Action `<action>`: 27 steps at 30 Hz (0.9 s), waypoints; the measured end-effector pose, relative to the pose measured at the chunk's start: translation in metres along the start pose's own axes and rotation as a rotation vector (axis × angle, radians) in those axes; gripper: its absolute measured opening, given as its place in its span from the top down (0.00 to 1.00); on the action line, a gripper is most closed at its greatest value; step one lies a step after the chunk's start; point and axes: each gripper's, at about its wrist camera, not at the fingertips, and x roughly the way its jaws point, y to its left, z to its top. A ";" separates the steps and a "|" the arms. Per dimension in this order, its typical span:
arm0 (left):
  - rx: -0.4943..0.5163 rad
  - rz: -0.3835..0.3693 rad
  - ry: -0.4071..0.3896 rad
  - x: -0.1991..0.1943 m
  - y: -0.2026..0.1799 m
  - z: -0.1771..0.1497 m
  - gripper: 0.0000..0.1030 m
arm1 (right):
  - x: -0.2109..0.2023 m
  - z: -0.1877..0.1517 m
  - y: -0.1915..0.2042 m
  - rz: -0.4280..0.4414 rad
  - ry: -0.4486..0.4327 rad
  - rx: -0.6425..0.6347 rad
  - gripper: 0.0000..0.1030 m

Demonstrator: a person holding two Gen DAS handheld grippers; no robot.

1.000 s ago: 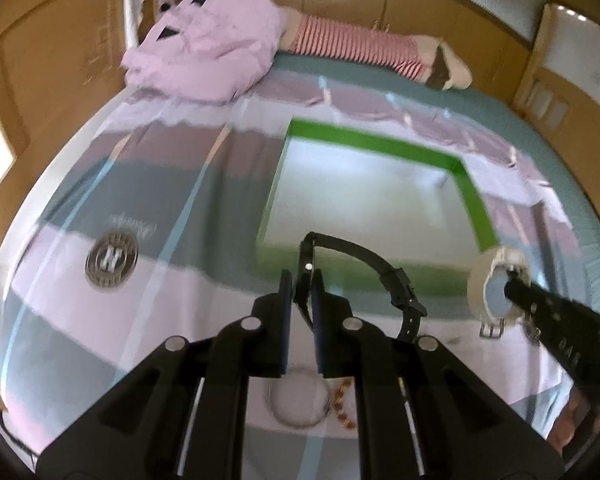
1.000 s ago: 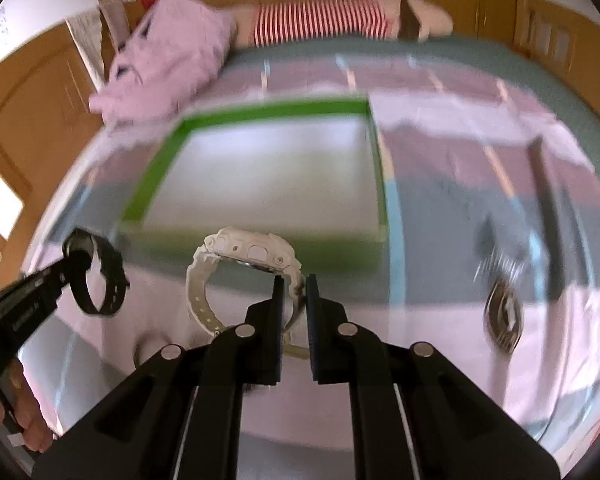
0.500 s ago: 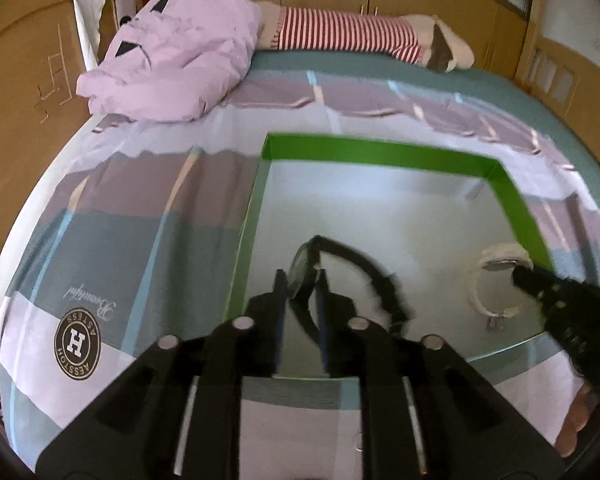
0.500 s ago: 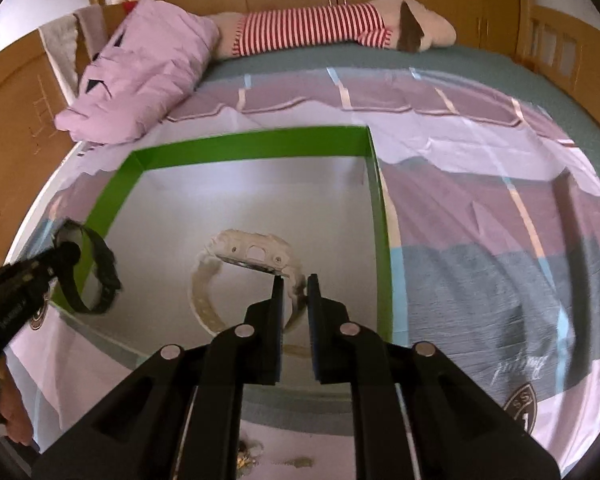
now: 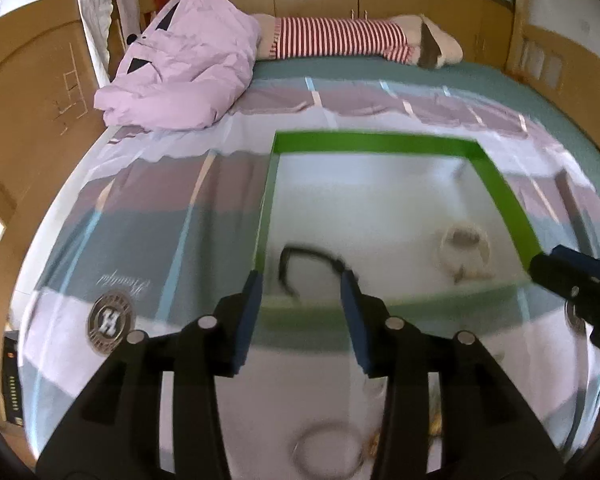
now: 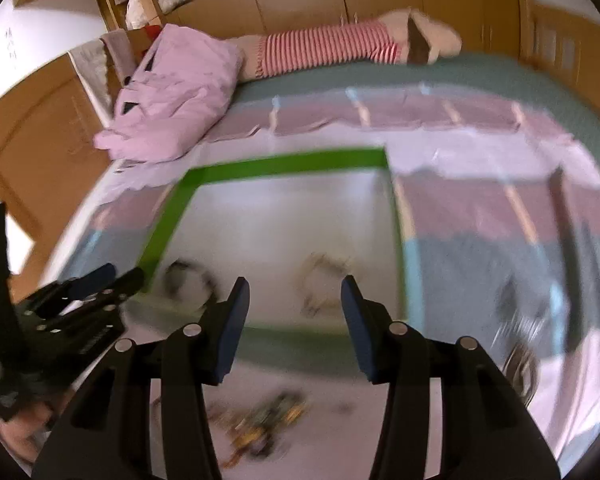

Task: Organize jewelry
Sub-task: 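Lower both watches into the green box and open both tools, then withdraw both open tools from the box back over the jewelry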

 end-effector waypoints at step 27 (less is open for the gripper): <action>0.049 -0.017 0.313 0.030 0.005 -0.070 0.57 | 0.034 -0.045 -0.031 -0.167 0.203 0.000 1.00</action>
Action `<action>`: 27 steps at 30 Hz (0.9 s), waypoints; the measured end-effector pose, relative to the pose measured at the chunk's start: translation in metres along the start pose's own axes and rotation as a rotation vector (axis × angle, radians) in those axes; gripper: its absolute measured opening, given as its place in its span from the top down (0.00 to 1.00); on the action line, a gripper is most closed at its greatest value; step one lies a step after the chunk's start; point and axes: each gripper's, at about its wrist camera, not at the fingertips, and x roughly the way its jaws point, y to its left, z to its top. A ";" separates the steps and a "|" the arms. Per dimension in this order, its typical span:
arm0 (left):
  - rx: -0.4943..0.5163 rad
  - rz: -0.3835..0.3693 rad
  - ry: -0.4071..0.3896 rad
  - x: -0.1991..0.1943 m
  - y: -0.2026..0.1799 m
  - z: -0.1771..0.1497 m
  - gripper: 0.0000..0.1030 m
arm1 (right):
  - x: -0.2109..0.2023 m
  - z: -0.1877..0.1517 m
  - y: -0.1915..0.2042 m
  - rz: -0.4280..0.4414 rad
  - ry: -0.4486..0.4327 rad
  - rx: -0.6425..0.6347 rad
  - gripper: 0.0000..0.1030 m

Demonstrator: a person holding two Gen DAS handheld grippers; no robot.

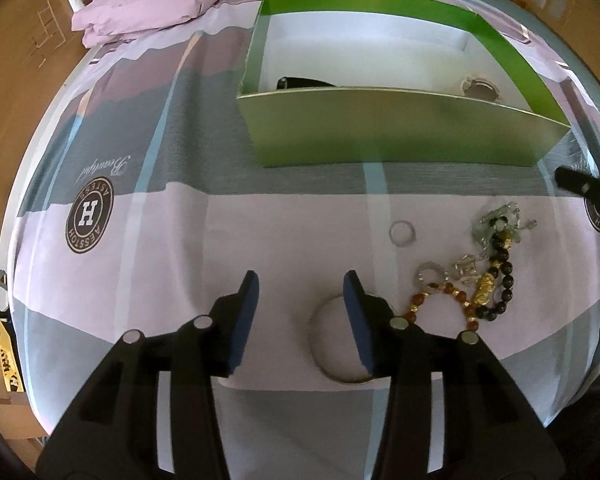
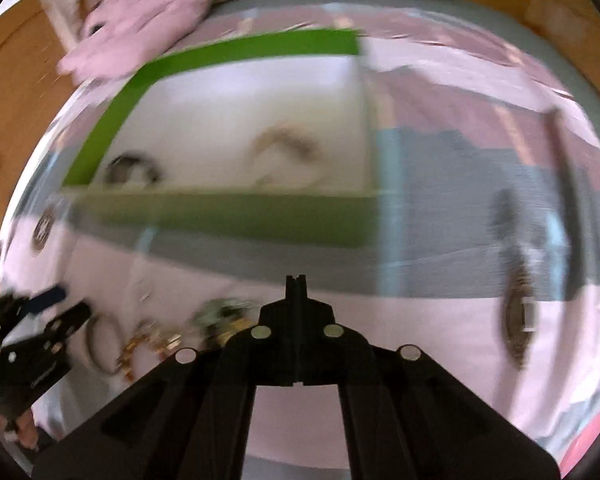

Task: Organize jewelry
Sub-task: 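Withdraw both open tools from the box back over the jewelry, then reach the right tool to the green jade bracelet and grasp it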

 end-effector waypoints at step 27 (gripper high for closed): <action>-0.012 0.002 0.064 0.015 0.005 -0.002 0.52 | 0.010 0.001 -0.011 0.010 0.103 0.006 0.89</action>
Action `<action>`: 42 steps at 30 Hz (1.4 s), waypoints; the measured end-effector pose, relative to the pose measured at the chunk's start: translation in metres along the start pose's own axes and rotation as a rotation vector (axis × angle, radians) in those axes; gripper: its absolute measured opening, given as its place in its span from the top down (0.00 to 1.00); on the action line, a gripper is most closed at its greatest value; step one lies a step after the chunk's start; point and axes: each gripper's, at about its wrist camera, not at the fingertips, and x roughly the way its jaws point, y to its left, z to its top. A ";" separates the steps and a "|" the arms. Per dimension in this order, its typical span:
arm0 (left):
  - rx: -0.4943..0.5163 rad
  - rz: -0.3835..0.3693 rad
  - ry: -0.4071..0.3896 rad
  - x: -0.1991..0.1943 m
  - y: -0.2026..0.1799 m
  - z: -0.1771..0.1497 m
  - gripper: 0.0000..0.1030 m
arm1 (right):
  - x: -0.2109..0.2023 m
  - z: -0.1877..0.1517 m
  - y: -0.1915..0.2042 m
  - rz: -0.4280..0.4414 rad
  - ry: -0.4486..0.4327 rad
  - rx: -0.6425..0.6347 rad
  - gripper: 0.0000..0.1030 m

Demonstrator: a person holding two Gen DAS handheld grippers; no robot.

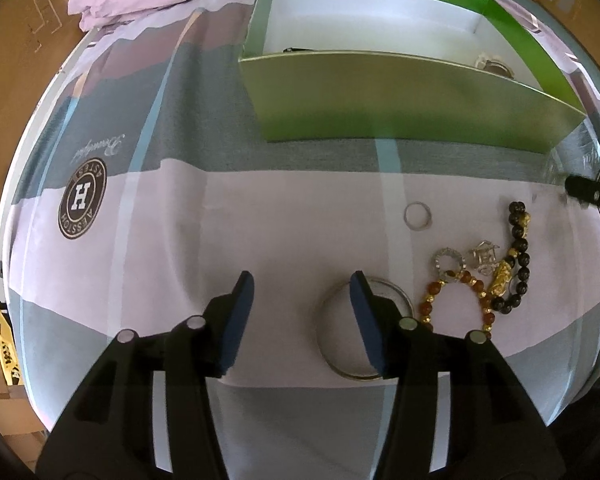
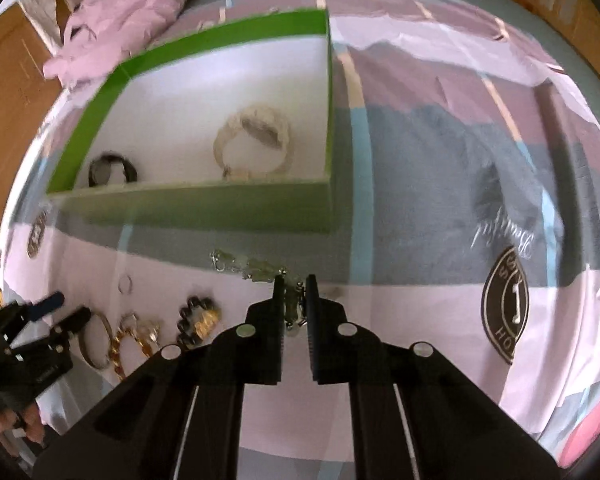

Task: Organize jewelry
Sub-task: 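Reach the right tool to the green jade bracelet and grasp it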

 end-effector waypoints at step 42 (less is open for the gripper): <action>-0.075 -0.020 0.010 -0.006 0.009 -0.004 0.50 | -0.005 0.014 -0.017 0.082 -0.012 0.062 0.75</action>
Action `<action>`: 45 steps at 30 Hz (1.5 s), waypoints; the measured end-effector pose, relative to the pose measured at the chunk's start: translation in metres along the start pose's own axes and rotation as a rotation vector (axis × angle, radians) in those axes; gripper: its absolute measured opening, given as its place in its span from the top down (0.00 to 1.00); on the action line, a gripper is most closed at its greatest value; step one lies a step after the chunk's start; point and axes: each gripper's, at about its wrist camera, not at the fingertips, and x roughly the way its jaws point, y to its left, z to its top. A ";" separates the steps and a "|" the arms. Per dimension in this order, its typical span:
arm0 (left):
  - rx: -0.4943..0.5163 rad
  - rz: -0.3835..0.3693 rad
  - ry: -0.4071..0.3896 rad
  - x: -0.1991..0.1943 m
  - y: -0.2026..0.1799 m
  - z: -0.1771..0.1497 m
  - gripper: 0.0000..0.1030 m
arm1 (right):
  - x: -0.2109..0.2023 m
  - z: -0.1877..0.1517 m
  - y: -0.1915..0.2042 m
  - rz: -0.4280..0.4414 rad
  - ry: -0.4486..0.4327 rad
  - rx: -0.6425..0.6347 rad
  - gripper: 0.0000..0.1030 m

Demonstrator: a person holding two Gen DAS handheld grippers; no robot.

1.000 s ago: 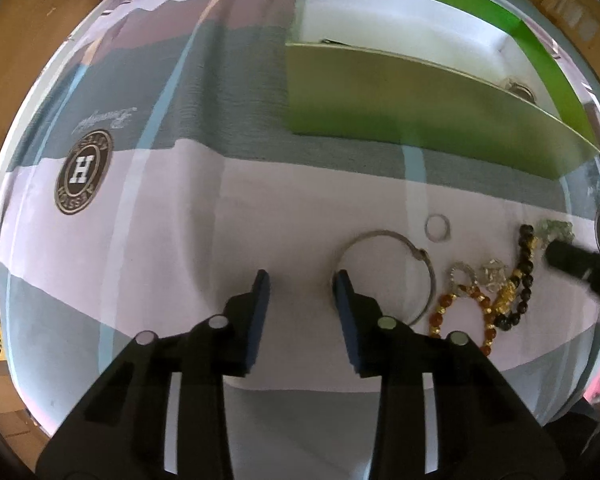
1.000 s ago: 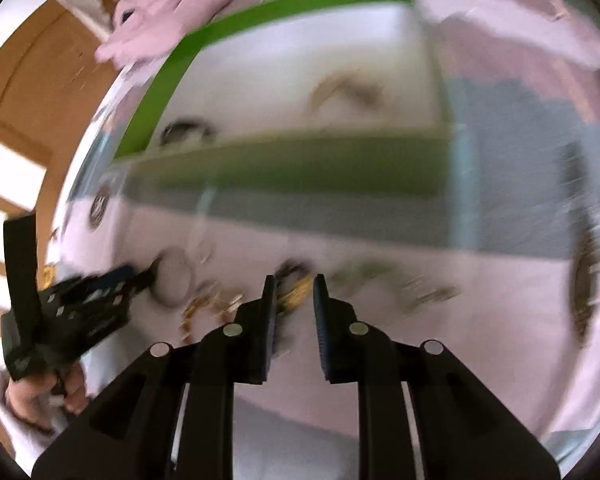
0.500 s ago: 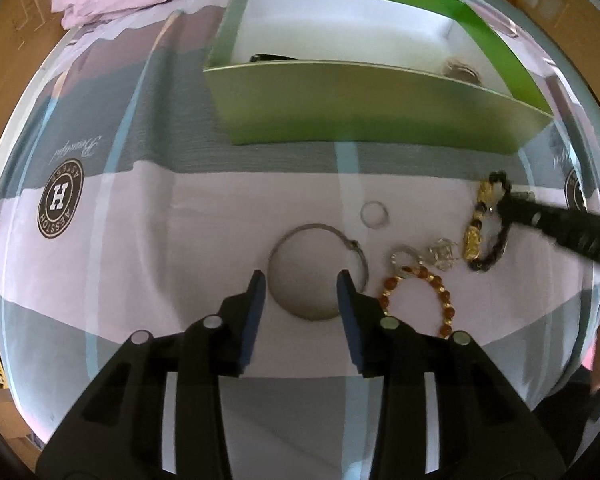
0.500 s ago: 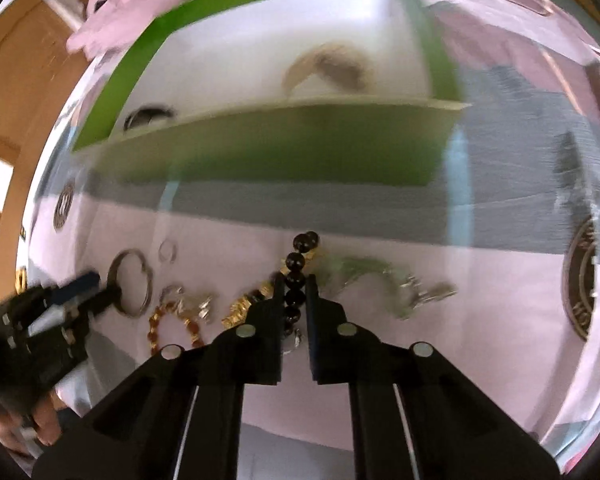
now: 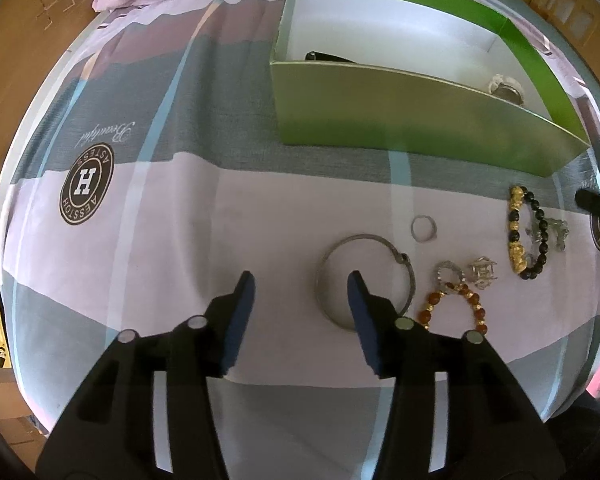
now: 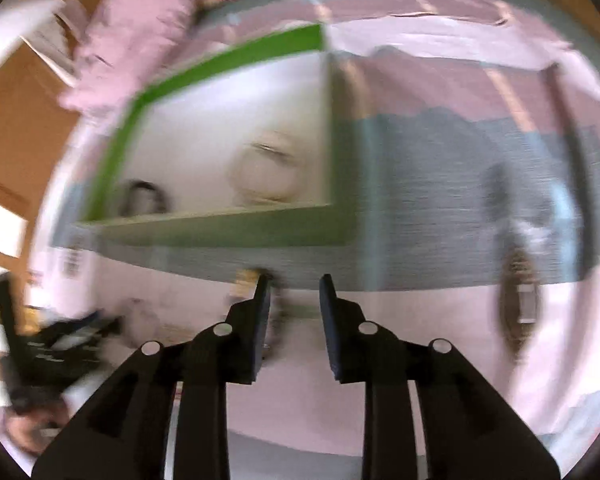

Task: Organize jewelry
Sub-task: 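Reach the right tool to the green jade bracelet and grasp it, then carry the jade bracelet toward the box with the right tool while the left tool grasps the silver bangle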

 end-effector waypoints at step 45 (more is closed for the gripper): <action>-0.036 -0.040 -0.008 -0.003 0.005 0.007 0.97 | 0.028 -0.022 0.016 -0.092 0.125 -0.101 0.88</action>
